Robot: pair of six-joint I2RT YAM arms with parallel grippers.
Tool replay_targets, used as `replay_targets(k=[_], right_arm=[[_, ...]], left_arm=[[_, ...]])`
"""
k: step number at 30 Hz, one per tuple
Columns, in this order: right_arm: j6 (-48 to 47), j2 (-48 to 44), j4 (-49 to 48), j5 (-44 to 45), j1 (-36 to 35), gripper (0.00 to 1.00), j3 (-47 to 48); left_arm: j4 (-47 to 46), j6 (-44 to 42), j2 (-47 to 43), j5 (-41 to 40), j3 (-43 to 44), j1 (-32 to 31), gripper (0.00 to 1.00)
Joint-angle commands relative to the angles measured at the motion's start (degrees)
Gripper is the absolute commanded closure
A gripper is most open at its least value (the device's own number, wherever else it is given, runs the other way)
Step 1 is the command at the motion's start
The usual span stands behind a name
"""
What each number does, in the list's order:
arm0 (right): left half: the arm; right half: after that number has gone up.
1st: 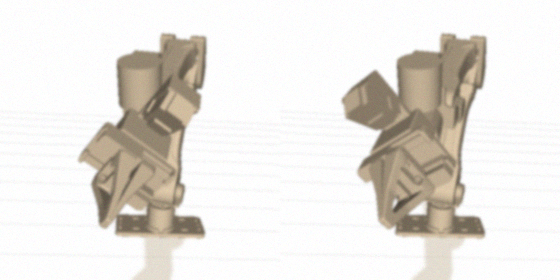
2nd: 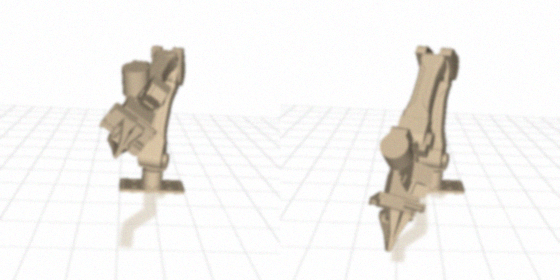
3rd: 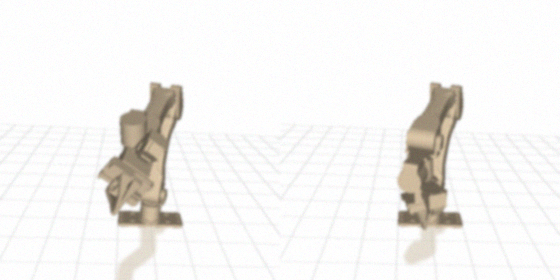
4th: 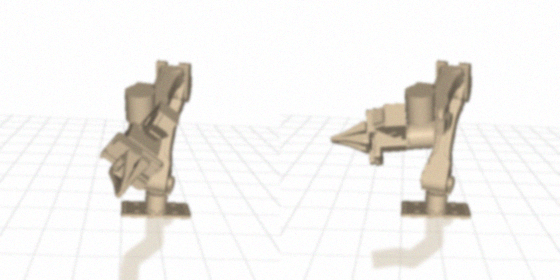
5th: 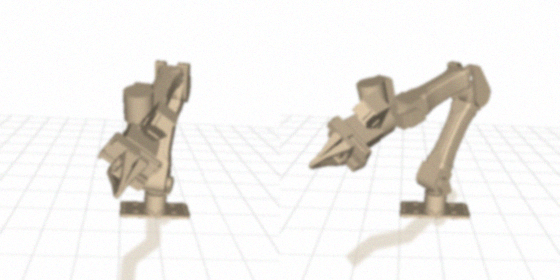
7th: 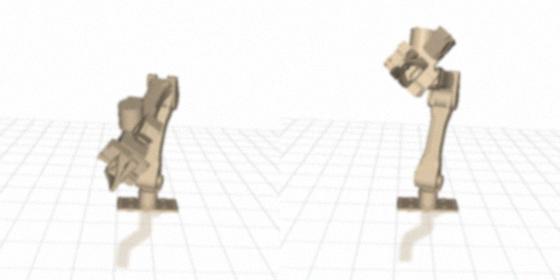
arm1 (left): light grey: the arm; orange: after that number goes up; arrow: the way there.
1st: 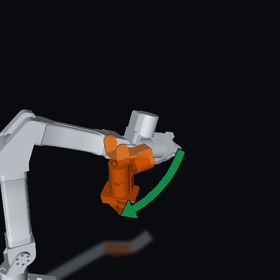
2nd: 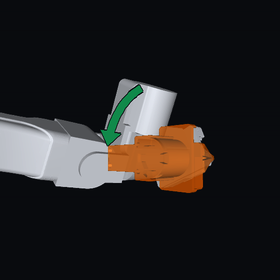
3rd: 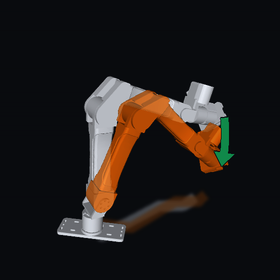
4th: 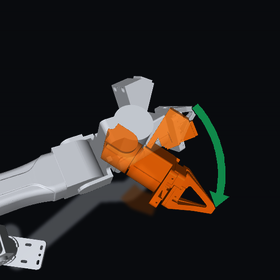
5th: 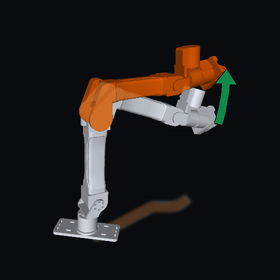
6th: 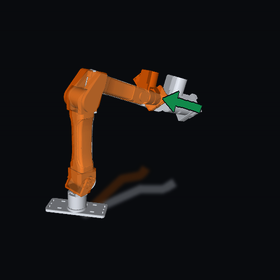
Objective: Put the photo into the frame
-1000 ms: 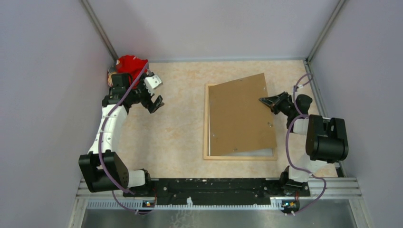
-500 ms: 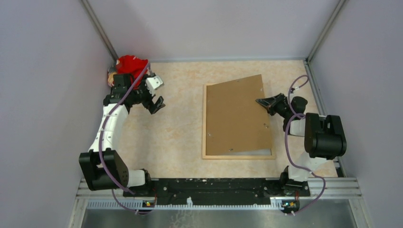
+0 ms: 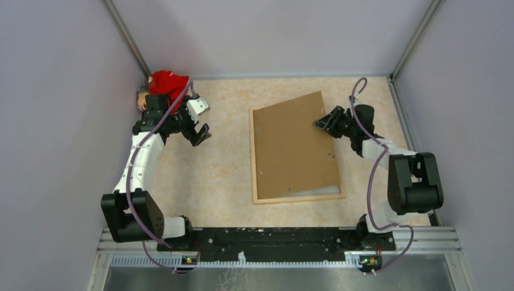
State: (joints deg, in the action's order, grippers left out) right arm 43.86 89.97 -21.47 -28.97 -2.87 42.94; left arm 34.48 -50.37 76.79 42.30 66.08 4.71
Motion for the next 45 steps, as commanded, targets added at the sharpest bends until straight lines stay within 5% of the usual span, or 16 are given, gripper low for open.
replay_targets(k=[1, 7, 14, 18, 30, 36, 45], right_arm=[[-16.44, -2.0, 20.54, 9.4, -4.75, 0.52, 6.12], [-20.2, -0.32, 28.2, 15.12, -8.67, 0.3, 10.07], [-25.58, 2.07, 36.36, 28.07, -15.16, 0.2, 16.19], [-27.37, 2.96, 40.0, 33.5, -17.49, 0.02, 18.98], [-29.84, 3.23, 44.85, 40.76, -20.04, 0.01, 22.56], [-27.66, -2.47, 41.07, 37.18, -21.0, 0.01, 22.51], [-10.84, -12.48, 14.65, 9.6, -22.69, 0.01, 7.44]], left_arm=[[-0.59, -0.73, 0.67, 0.57, 0.15, -0.39, 0.01], [-0.61, -0.72, 0.84, 0.41, 0.61, -0.39, 0.01], [-0.39, -0.7, 0.84, 0.15, 0.1, -0.36, 0.01], [-0.47, -0.68, 1.11, 0.18, 0.06, -0.38, 0.01], [-0.1, -0.46, 1.35, 0.19, 0.46, -0.36, 0.01], [0.28, 1.01, 2.11, 1.38, 1.01, -0.44, 0.01], [5.28, 2.16, 9.87, 7.07, 2.34, -7.46, 0.02]])
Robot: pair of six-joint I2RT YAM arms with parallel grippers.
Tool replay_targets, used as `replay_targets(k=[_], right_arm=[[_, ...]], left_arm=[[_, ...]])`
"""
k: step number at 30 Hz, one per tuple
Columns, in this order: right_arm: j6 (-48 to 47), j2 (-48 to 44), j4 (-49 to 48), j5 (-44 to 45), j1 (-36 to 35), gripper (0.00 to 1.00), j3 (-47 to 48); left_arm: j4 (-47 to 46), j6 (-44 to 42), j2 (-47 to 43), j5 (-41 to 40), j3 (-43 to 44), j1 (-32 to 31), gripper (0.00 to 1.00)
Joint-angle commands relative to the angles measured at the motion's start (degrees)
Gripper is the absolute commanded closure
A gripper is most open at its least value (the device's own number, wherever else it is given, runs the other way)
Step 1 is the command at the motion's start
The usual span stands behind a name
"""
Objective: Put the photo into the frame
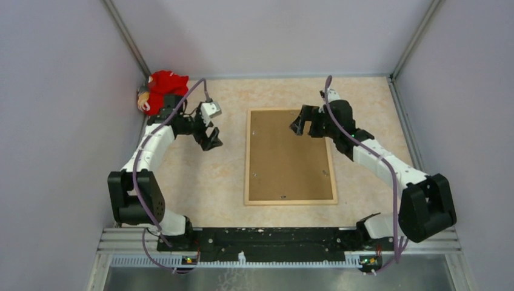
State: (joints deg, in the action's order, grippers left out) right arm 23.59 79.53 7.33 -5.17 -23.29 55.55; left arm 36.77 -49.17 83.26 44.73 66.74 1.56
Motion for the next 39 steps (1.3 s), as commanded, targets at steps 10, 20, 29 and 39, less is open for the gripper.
replay_targets(k=[10, 20, 29, 39], right_arm=[[13.6, 2.54, -33.37, -12.99, -19.05, 0.17, -16.03], [10.92, 13.77, -38.46, -14.87, -24.36, 0.24, -15.31], [9.63, 18.65, -38.94, -14.2, -26.5, 0.26, -13.98], [9.18, 21.23, -39.5, -12.7, -26.89, 0.27, -12.89]], left_arm=[[4.0, 7.85, 18.43, 10.58, 6.43, -10.95, 0.13], [4.09, 7.14, 26.51, 11.25, 6.35, -14.33, 0.19], [3.45, 8.08, 30.47, 12.16, 6.77, -15.25, 0.27], [3.1, 8.45, 32.69, 11.38, 6.89, -15.8, 0.4]])
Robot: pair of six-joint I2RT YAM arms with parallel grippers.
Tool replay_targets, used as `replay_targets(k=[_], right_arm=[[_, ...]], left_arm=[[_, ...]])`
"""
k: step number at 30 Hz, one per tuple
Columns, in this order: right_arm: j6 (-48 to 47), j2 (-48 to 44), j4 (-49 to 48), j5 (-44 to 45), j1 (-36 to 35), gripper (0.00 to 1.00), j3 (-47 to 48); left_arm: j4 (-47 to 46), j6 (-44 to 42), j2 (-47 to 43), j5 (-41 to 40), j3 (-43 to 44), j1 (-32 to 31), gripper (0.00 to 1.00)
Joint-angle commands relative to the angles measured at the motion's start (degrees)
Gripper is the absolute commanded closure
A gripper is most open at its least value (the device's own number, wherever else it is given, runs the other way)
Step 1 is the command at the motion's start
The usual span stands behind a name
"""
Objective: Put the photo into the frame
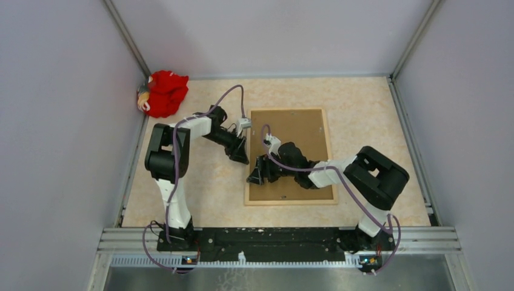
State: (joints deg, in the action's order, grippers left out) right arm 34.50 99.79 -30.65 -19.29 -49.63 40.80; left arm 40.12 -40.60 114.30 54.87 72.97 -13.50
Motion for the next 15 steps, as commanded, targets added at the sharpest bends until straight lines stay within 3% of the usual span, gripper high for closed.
replay_targets(k=[1, 15], right_arm=[[-2.29, 0.84, -0.85, 1.96, -0.6, 0.27, 2.07], [-2.82, 1.51, 0.86, 1.26, -0.56, 0.31, 3.81]], left_arm=[[-0.16, -0.03, 1.82, 1.21, 0.68, -0.74, 0.41], [0.57, -0.11, 1.46, -0.61, 0.33, -0.83, 0.47]])
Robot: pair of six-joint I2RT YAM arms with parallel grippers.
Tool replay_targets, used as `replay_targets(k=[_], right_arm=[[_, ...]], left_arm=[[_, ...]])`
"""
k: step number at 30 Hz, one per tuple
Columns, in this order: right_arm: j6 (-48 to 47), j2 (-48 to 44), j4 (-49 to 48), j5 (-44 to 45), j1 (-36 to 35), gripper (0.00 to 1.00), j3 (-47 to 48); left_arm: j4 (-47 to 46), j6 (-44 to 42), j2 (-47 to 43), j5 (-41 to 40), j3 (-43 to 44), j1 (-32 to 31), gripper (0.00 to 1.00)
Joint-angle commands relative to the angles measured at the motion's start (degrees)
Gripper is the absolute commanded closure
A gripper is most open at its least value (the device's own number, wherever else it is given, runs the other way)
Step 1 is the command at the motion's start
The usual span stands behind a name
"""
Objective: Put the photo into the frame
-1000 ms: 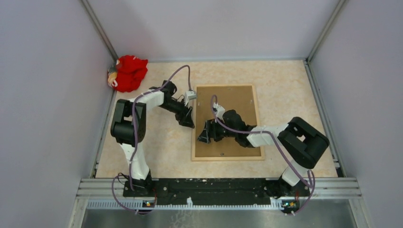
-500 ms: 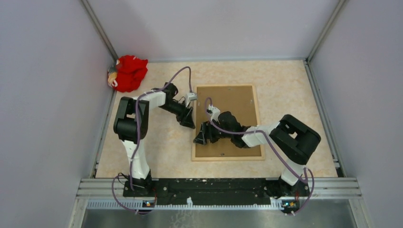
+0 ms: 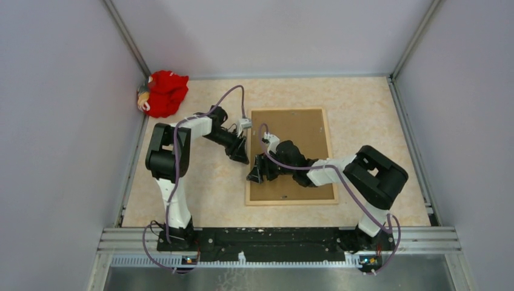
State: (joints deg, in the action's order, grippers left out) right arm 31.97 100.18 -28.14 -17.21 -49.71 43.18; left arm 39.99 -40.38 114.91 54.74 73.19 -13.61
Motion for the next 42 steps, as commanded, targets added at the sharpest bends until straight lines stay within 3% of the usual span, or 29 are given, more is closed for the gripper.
replay_targets(k=[1, 28, 36, 42], right_arm=[[-0.13, 1.22, -1.8, -1.03, -0.44, 0.32, 1.27], [1.79, 3.68, -3.29, -2.42, -1.35, 0.36, 2.18], [0.11, -5.32, 1.62, -2.02, 0.24, 0.35, 1.53], [-0.09, -3.16, 1.13, -2.38, 2.28, 0.34, 1.33]], left_arm=[[0.69, -0.28, 0.84, -0.62, 0.11, -0.72, 0.47], [2.26, -0.53, 0.62, -3.2, 1.08, -0.72, 0.48], [2.81, -1.2, 0.13, -3.76, 0.88, -0.71, 0.49], [2.61, -0.86, 0.48, -3.84, 0.99, -0.67, 0.5]])
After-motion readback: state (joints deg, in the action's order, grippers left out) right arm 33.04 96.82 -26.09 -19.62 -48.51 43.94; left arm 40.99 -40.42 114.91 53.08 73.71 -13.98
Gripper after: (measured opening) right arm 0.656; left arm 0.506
